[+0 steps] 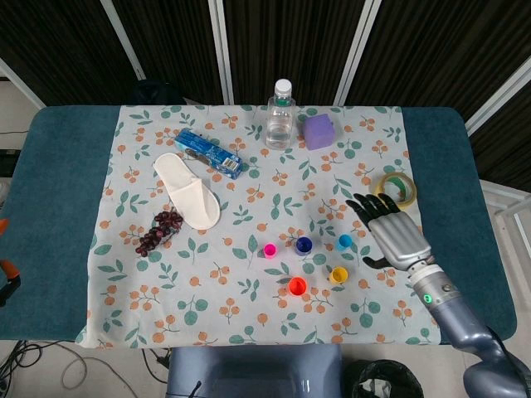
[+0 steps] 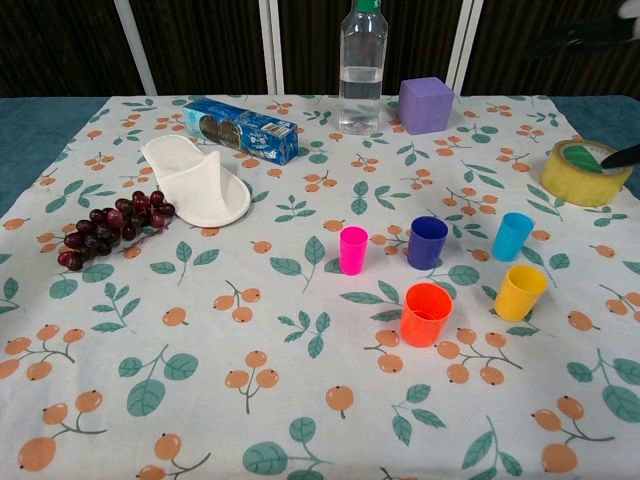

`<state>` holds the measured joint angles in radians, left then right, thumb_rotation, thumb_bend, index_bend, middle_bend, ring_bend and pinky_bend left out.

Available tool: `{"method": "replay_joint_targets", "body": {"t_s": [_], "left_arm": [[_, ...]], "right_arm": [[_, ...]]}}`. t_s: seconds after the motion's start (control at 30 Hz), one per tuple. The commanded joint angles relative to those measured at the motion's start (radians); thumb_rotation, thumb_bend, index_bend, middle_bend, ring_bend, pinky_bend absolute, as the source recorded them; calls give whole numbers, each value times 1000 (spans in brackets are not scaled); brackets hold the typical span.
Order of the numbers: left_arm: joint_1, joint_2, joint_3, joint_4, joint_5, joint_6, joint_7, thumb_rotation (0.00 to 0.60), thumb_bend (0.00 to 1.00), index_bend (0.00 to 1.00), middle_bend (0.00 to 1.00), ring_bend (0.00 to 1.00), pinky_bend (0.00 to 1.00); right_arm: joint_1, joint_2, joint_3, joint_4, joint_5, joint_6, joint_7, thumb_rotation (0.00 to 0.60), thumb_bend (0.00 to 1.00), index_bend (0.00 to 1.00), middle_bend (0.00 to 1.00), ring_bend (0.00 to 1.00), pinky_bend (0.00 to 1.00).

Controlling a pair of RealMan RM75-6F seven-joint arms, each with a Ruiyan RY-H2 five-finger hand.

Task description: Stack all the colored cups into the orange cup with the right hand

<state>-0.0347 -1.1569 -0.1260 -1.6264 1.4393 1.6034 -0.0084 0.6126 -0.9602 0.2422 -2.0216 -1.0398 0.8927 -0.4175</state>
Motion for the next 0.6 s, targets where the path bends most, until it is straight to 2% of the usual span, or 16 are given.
{"method": "replay_joint_targets", "body": {"t_s": [0.03,0.3,0.6], "left_arm": [[0,0,-1,0,-2,-1,-2,600,755,118,7,0,0],[1,3,-3,0,-9,-3,-13,600,755,119,7,0,0],[1,5,-4,-2,-12,-6,-18,600,754,119,7,0,0]], "right_arm": [[65,-94,-3,29,79,-16,-83,600,263,96,0,0,14],[160,-272,-16,106,229,40,-193,600,268,214,0,0,14],[220,-402,-27,195,318,87,-245,600,327,304,0,0,14]]}}
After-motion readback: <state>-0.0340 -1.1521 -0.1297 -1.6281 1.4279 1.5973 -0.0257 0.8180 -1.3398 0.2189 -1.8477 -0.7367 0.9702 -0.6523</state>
